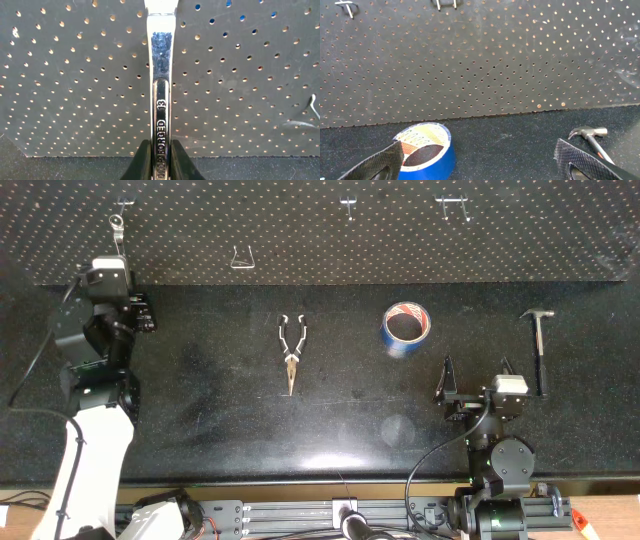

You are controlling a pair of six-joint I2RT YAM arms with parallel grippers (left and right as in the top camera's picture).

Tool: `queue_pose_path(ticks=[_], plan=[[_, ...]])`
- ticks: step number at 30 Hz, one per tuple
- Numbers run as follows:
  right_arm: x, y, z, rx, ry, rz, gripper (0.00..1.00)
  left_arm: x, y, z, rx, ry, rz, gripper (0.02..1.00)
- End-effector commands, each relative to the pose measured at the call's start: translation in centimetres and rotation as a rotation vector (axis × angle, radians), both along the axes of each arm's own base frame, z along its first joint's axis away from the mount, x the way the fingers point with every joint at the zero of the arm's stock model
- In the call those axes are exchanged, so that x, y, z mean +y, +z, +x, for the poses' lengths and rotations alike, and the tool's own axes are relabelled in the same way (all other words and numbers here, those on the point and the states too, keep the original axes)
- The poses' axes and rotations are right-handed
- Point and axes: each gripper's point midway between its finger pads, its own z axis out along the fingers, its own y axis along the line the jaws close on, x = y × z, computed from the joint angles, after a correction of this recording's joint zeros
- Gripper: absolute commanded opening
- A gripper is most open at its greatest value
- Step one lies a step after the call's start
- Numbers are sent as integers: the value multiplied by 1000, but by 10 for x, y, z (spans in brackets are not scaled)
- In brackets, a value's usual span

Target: Place Tools Onto Pegboard

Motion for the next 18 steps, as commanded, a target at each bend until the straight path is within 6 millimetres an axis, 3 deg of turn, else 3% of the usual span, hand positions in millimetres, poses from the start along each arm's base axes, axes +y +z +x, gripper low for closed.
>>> queue_pose_path(ticks=[1, 18], plan=[[-1, 0, 0, -2, -9, -8, 980, 6, 20, 11, -52, 16, 21, 29], [-1, 0, 0, -2, -9, -8, 980, 10, -1, 26, -22, 17, 10, 60]])
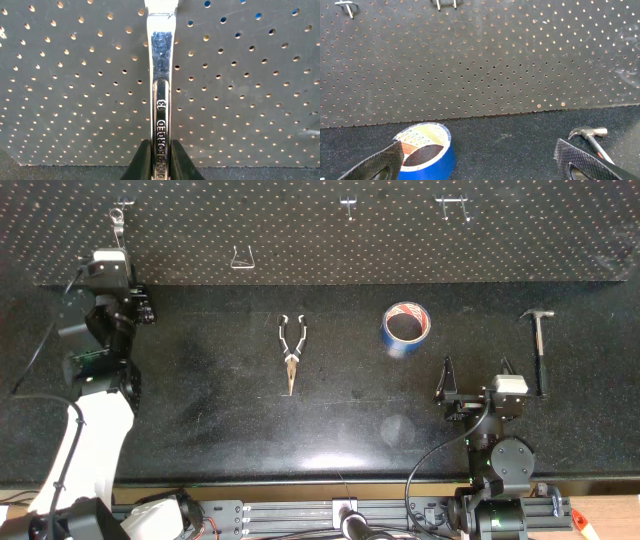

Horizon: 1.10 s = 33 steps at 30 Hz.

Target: Place Tools Onto Pegboard

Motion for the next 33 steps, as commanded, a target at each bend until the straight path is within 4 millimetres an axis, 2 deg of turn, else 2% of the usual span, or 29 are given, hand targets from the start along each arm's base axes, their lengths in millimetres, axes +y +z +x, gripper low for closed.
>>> queue_pose_path(ticks=[1, 5, 6, 8, 13, 18, 23, 33], plan=[[-1, 0, 0, -3, -9, -8, 980, 5, 4, 10, -10, 14, 6, 80], [-1, 0, 0, -3, -9, -8, 980, 5, 1, 9, 2, 14, 3, 207], [-1, 0, 0, -3, -9, -8, 980, 5, 1, 9, 1, 14, 3, 268], [-1, 0, 0, -3, -9, -8, 980, 4, 1, 9, 3, 13, 3, 505], [-1, 0, 0, -3, -9, -8, 980, 1, 13, -3, 6, 12, 2, 996], [-1, 0, 0, -3, -9, -8, 980, -3, 20, -17, 23, 7, -4, 996], [-1, 0, 0, -3, -9, -8, 980, -27, 37, -34, 13, -94, -39, 996], [-1, 0, 0, -3, -9, -8, 980, -37, 69, -74, -24, -96, -28, 996]])
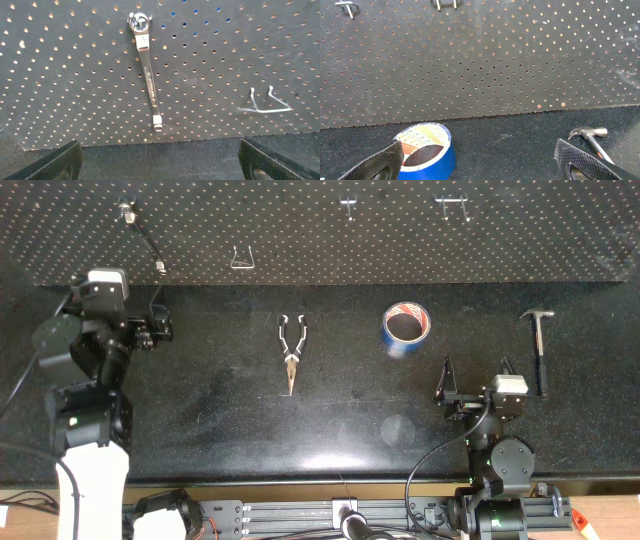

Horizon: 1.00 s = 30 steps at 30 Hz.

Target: Place Tools Onto Pegboard

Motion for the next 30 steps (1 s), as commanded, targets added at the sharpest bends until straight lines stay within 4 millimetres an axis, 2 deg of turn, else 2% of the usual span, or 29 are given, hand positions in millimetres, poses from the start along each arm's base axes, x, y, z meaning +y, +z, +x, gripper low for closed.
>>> queue_pose_path(ticks=[1, 9, 12, 24, 27, 30], plan=[[-1, 0, 0, -2, -9, -8, 980, -9, 29, -19, -59, -22, 9, 996], [-1, 0, 0, -2, -9, -8, 980, -11, 46, -47, -88, 4, 30, 996], [-1, 0, 0, -2, -9, -8, 982, -13, 52, -51, -109, -1, 33, 996], [-1, 0, 0, -2, -9, -8, 980, -13, 52, -51, -112, -1, 33, 996], [-1, 0, 0, -2, -9, -8, 980, -22, 60, -52, -139, -12, 51, 996], [-1, 0, 0, -2, -9, -8, 980, -51, 64, -52, -155, -86, 60, 996]])
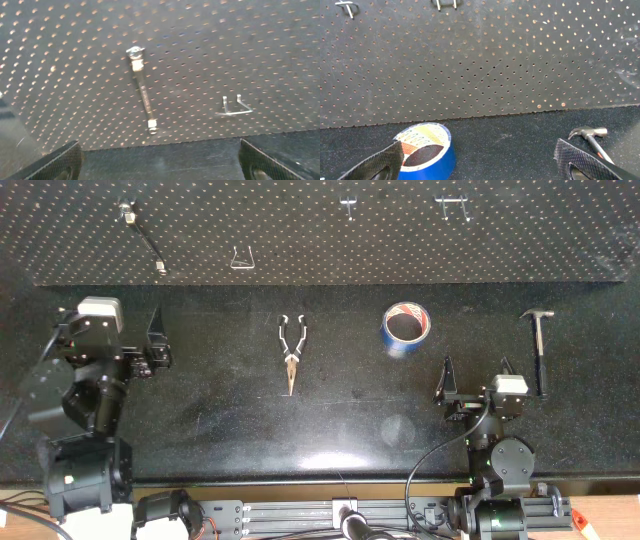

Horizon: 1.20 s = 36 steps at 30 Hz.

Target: Place Tools Onto Pegboard

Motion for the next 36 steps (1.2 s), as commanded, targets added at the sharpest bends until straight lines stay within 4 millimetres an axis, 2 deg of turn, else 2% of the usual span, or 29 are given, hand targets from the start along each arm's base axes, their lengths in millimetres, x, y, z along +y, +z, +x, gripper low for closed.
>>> queue_pose_path(ticks=[1, 7, 12, 16, 21, 23, 27, 29, 34, 36], plan=[[-1, 0, 0, -3, -9, -8, 982, -39, 18, -2, -55, -90, 36, 996], [-1, 0, 0, -3, -9, -8, 980, -83, 27, -9, -92, -268, 15, 1000], [-1, 0, 0, -3, -9, -8, 980, -121, 14, -28, -32, -386, -3, 996], [-1, 0, 0, -3, -9, -8, 980, -127, 6, -34, 60, -235, -327, 993], [-1, 0, 0, -3, -9, -8, 980, -151, -14, -48, 166, -256, -387, 996], [-1, 0, 0, -3, -9, -8, 980, -155, -25, -49, 214, -223, -425, 996], [-1, 0, 0, -3, -9, -8, 980, -165, -66, -51, 402, -141, -502, 996], [-1, 0, 0, -3, -9, -8, 980, -175, -85, -55, 515, -160, -484, 996], [-1, 0, 0, -3, -9, -8, 980, -173, -106, -59, 712, -39, -452, 996], [-1, 0, 0, -3, -9, -8, 980, -180, -109, -56, 761, -24, -456, 996]])
